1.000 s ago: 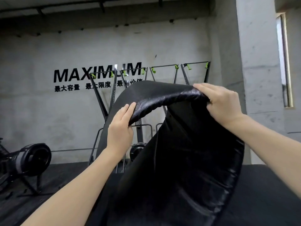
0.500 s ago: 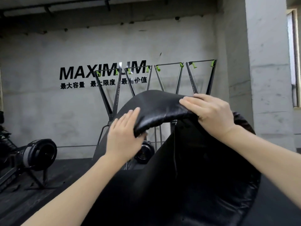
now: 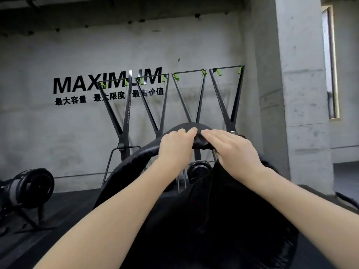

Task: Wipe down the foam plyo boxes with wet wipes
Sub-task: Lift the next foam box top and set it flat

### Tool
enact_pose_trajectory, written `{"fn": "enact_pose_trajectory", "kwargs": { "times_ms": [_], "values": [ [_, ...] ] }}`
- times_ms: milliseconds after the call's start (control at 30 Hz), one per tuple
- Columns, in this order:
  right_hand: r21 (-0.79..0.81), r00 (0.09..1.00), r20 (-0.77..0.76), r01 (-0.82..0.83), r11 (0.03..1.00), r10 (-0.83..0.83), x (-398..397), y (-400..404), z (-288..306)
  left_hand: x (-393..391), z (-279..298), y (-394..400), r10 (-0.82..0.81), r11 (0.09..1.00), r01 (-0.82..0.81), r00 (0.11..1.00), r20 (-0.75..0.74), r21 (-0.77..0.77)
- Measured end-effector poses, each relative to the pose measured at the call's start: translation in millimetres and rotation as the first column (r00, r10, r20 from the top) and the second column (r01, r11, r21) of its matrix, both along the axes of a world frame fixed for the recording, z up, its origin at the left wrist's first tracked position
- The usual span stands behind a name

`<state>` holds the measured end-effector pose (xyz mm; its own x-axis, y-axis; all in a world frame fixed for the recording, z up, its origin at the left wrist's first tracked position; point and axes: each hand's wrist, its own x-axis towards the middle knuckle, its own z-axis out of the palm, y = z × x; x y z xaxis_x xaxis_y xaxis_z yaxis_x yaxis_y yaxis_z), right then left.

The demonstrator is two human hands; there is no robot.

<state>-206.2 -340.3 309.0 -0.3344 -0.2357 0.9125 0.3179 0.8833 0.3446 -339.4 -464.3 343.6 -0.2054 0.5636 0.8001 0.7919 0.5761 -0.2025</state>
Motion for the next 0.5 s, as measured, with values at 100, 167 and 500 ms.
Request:
{"fn": "enact_pose_trajectory", "kwargs": {
  "times_ms": [100, 167, 500],
  "values": [
    [-0.365, 0.985, 0.101, 0.166, 0.916, -0.138, 30, 1, -17, -4, -3, 2, -0.02, 0.999, 0.019, 0.999, 0.028, 0.036],
    [-0.595, 0.975, 0.133, 0.223, 0.772, -0.179, 51, 2, -31, -5, -3, 1, -0.035, 0.998, 0.033, 0.999, 0.037, 0.058],
    [-0.842, 0.983, 0.18, 0.172, 0.511, -0.035, 72, 1, -78, -21, -16, -2, -0.152, 0.981, 0.156, 0.987, -0.042, 0.111]
  ]
}}
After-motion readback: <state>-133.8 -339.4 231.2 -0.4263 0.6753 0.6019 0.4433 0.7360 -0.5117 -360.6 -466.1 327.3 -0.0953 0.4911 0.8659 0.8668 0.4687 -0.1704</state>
